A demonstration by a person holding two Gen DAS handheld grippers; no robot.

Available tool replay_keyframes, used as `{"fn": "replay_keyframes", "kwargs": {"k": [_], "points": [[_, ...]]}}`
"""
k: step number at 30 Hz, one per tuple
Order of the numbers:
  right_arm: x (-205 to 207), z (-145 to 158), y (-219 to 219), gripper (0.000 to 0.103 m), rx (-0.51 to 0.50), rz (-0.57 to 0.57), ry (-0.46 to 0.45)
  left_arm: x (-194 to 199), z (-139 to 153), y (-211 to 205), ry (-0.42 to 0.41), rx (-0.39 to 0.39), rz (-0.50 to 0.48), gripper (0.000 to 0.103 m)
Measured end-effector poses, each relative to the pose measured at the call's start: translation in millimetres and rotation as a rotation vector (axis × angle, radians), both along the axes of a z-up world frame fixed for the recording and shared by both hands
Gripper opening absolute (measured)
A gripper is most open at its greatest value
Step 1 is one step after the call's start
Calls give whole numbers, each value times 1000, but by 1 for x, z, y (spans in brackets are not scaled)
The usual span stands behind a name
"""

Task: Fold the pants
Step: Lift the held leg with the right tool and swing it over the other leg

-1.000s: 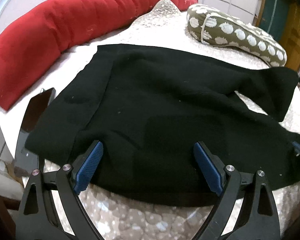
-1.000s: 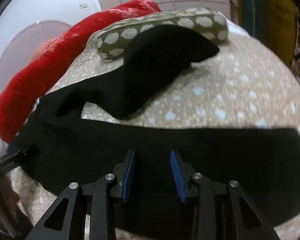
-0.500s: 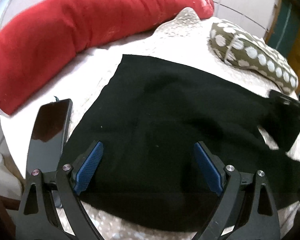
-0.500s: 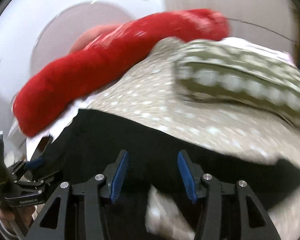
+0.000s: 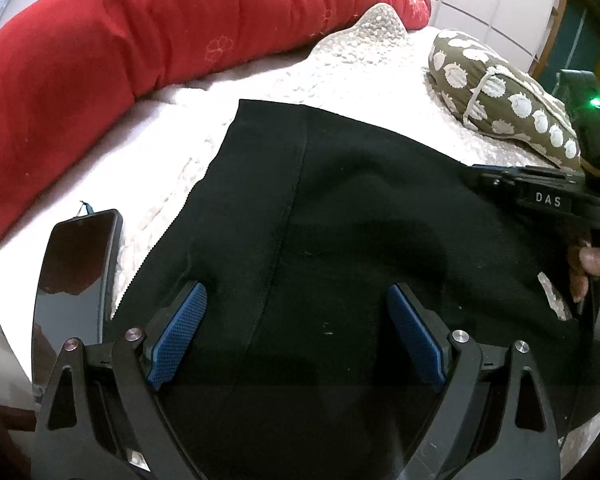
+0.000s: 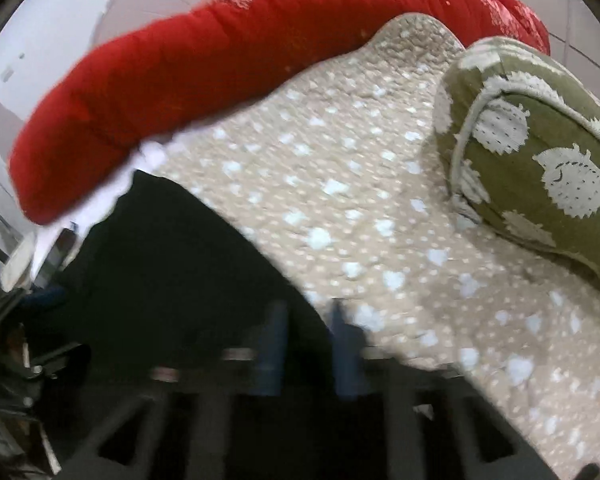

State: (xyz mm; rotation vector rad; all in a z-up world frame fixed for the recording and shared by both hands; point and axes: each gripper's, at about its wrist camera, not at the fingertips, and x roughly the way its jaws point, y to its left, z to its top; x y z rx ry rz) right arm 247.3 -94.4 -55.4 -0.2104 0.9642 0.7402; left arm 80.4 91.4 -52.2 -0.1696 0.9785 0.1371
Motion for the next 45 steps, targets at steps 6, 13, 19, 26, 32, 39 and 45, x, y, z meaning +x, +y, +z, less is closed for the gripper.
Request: {"fn": "replay_keyframes", "kwargs": {"k": [6, 13, 19, 26, 32, 39, 45], "points": [[-62, 49, -7, 5, 57, -17, -136, -28, 38, 28, -92, 21, 114, 92], [-193, 95, -22, 5, 197, 21, -242, -81, 98, 85, -267, -13, 308, 92], [-248, 10, -6, 5, 206, -25, -26, -91, 107, 73, -282, 17, 282, 92], [-252, 32, -24, 38, 271, -93, -53, -82, 84, 34, -212, 60, 175, 92], [-202, 60, -69, 43, 259, -331, -104, -67, 42, 14, -101, 69, 117, 92], [-129, 20, -53, 10, 192, -320, 99, -60, 17, 9, -32, 95, 97, 92], [-126, 18, -61, 9, 158, -384, -12, -55, 6, 14, -29, 125, 121, 92]]}}
